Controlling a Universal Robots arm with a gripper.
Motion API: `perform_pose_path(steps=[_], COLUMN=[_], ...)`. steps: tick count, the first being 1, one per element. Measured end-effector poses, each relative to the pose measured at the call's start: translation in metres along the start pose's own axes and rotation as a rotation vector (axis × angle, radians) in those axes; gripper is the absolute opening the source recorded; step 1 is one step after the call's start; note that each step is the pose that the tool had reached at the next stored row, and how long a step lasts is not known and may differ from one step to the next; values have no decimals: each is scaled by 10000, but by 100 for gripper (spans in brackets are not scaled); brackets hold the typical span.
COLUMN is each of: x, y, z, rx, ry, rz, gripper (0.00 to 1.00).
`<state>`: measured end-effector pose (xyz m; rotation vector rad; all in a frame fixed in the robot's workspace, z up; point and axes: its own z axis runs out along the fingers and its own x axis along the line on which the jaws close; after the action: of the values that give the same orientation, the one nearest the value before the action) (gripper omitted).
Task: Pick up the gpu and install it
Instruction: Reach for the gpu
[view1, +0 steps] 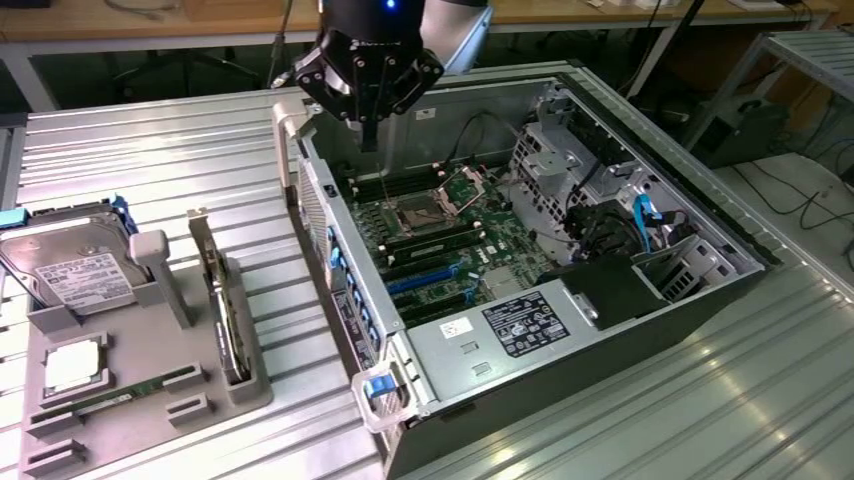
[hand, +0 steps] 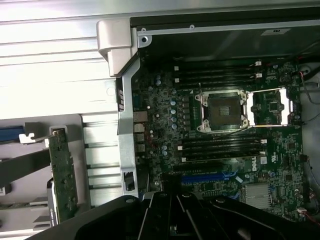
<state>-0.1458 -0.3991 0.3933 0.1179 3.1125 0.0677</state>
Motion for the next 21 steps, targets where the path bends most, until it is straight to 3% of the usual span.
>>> perform_pose_path(steps=[5,11,21], x=[52,442,594], y=[-4,-51,-78], z=[-1,-11,-16], rx=[0,0,0], ry=[0,0,0], rz=[1,1,1], gripper=[11,11,11])
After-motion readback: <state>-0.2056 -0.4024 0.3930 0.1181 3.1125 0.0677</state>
